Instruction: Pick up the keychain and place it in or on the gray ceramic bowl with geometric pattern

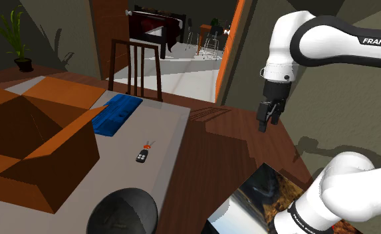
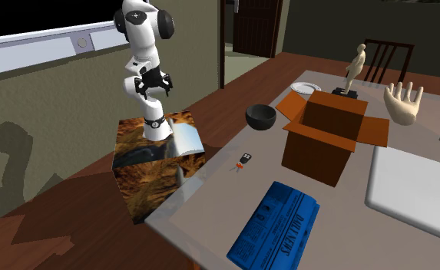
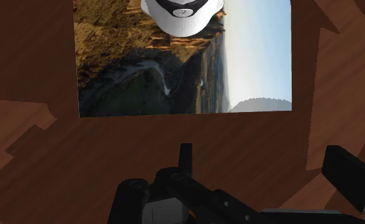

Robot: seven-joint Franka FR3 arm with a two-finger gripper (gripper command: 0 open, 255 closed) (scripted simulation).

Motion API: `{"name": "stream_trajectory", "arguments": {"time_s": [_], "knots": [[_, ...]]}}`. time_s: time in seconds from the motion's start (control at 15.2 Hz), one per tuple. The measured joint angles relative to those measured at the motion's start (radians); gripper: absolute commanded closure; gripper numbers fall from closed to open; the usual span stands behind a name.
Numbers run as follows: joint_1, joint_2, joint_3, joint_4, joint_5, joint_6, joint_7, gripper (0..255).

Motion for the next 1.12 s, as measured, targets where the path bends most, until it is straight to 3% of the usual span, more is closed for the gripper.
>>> {"name": "stream_trajectory", "arguments": {"time_s": [0.4, 0.86, 1.12], "knots": [[0.029, 0.076, 0.064, 0.002, 0.044, 0.11, 0.048, 0], [0.065, 0.263, 0.169, 0.046, 0.083, 0.319, 0.125, 0], [0.074, 0.408, 0.224, 0.118, 0.071, 0.425, 0.172, 0]]}}
